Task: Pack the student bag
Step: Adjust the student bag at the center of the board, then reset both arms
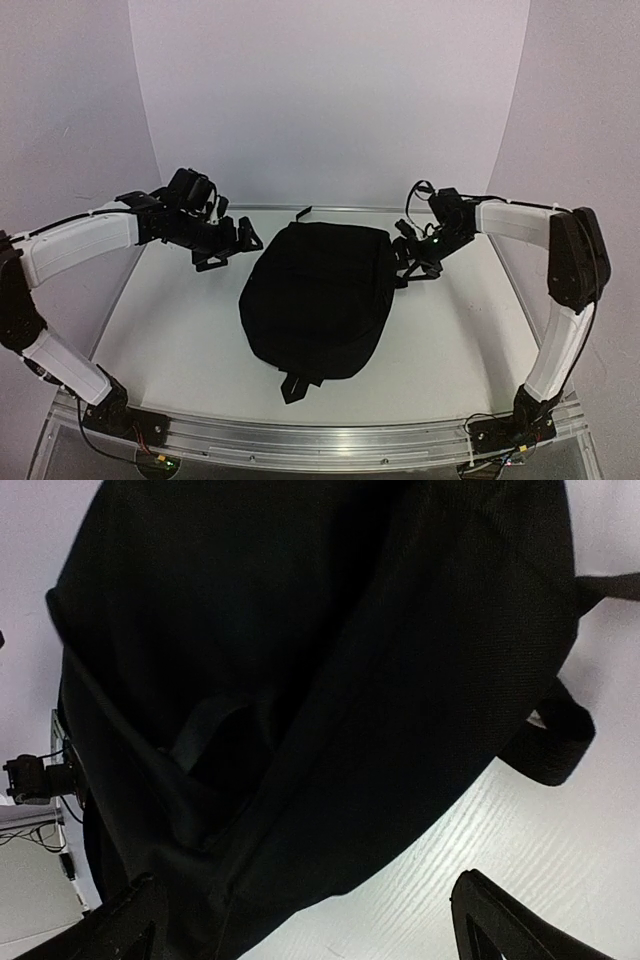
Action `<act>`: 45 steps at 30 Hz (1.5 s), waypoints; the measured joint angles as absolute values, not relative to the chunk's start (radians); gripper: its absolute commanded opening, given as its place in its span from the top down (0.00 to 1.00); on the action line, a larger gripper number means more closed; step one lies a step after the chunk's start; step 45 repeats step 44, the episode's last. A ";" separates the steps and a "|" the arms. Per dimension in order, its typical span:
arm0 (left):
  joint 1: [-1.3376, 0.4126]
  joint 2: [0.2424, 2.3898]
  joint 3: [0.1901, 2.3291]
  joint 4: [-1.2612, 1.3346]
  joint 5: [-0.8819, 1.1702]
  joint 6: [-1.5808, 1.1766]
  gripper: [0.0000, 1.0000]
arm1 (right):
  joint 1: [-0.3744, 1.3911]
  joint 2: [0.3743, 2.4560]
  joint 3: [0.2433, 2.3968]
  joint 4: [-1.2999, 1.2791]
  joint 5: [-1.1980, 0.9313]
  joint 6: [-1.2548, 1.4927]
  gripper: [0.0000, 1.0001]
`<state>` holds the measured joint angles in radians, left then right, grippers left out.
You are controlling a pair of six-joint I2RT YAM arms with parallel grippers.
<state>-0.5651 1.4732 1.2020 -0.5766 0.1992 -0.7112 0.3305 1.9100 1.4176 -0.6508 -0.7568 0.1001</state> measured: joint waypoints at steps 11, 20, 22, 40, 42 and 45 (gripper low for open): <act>-0.513 1.524 1.116 -0.526 0.257 -0.827 0.00 | 0.330 2.238 1.745 -0.670 -0.858 0.142 0.02; -0.471 1.543 1.185 -0.582 0.281 -0.808 0.00 | 0.327 2.282 1.853 -0.631 -0.883 0.135 0.02; -0.448 1.565 1.249 -0.621 0.289 -0.773 0.00 | 0.319 2.246 1.821 -0.631 -0.875 0.129 0.02; -0.335 1.691 1.548 -0.843 0.278 -0.527 0.00 | 0.130 1.570 1.456 -0.608 -0.627 -0.031 0.02; -0.335 1.685 1.471 -0.837 0.277 -0.545 0.00 | 0.128 1.561 1.383 -0.622 -0.616 -0.050 0.02; -0.335 1.679 1.415 -0.833 0.277 -0.559 0.00 | 0.131 1.557 1.330 -0.638 -0.616 -0.065 0.02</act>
